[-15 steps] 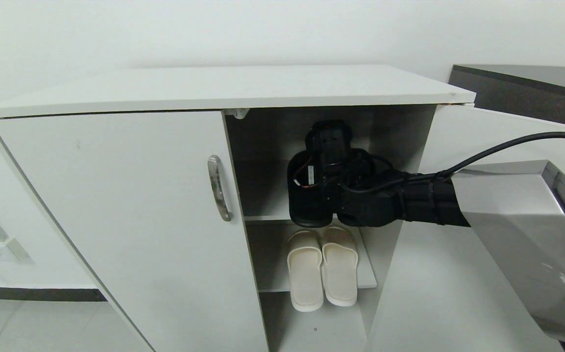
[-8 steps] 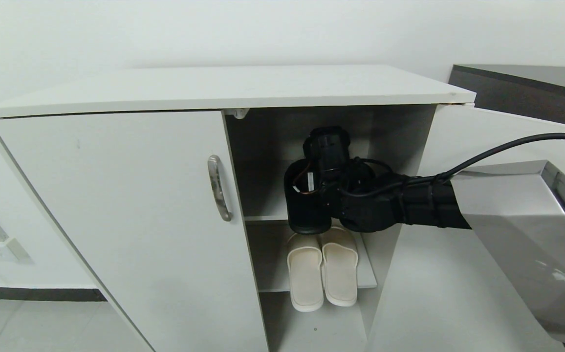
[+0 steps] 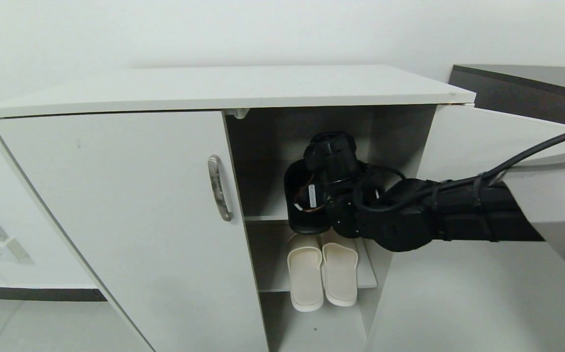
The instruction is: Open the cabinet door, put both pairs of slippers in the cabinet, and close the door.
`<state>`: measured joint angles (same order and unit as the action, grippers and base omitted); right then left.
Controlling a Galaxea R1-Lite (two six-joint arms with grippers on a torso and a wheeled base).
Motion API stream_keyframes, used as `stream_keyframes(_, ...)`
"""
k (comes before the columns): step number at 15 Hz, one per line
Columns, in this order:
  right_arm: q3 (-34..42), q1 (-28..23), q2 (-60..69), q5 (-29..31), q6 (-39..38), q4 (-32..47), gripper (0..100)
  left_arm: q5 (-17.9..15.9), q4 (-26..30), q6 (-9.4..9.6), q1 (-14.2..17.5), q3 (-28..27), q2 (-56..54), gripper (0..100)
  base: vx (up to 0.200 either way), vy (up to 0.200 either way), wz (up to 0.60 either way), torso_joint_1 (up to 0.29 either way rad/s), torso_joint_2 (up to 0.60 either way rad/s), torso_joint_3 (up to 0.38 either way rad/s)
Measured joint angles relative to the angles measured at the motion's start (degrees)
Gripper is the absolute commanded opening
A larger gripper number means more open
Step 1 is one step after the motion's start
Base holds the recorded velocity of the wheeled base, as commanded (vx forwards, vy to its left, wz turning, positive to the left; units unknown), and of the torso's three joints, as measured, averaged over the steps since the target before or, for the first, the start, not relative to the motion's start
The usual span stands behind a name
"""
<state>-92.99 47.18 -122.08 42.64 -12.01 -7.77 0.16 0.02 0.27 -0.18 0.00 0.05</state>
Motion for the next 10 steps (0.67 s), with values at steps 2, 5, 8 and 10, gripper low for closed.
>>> stream_keyframes(2,6.74,1.74,4.77,0.00,-1.32,-0.57,100,-0.06,-0.02,0.00,0.00,0.00,0.00,0,0.000,0.000,0.00,0.000,0.00,0.000)
stream_keyframes(5,17.58,4.14,11.28,-0.28,-1.73,-5.84,100,-0.06,0.00,0.00,0.00,0.00,0.00,0,0.000,0.000,0.00,0.000,0.00,0.000)
stream_keyframes(8,28.25,5.91,15.98,-2.71,-1.51,-15.88,100,-0.16,0.02,0.05,0.00,0.00,0.00,0,0.000,0.000,0.00,0.000,0.00,0.000)
stream_keyframes(10,33.54,6.46,17.83,-3.94,-0.37,-22.66,100,-0.16,0.02,0.06,0.00,0.00,0.00,0,0.000,0.000,0.00,0.000,0.00,0.000)
